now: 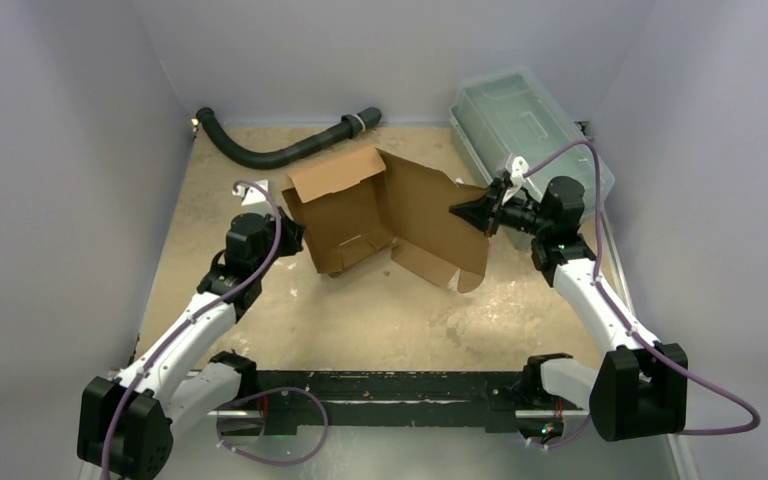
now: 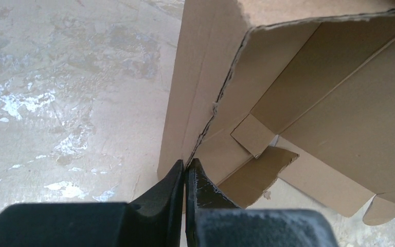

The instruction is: Fold the paper box

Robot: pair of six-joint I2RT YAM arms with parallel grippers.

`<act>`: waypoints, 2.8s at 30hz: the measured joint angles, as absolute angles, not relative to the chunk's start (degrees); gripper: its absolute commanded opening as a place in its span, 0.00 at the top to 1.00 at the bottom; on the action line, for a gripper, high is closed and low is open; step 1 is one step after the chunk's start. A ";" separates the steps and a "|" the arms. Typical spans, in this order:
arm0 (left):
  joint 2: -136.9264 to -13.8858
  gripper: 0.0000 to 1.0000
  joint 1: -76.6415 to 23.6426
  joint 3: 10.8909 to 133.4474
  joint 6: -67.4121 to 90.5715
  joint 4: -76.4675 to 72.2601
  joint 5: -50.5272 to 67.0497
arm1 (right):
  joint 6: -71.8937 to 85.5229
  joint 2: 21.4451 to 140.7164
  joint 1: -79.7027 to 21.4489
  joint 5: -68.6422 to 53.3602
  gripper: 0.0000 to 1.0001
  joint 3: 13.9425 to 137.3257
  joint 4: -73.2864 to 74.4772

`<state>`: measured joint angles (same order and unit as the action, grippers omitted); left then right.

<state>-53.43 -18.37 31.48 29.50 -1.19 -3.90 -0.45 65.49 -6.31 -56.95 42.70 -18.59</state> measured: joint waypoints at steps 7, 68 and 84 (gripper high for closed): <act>-56.93 1.00 -18.37 35.11 27.27 -0.54 -3.86 | -0.45 65.49 -6.50 -55.07 1.00 42.70 -18.68; -60.34 0.73 -18.37 43.11 28.51 5.39 6.22 | -5.82 64.71 -7.51 -47.22 1.00 38.54 -22.50; -55.66 0.68 -18.37 42.37 28.42 8.91 8.23 | -9.10 64.88 -7.51 -46.94 1.00 36.27 -26.24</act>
<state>-55.66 -18.37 42.37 28.42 8.91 8.23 -9.10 64.88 -7.51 -46.94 36.27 -26.24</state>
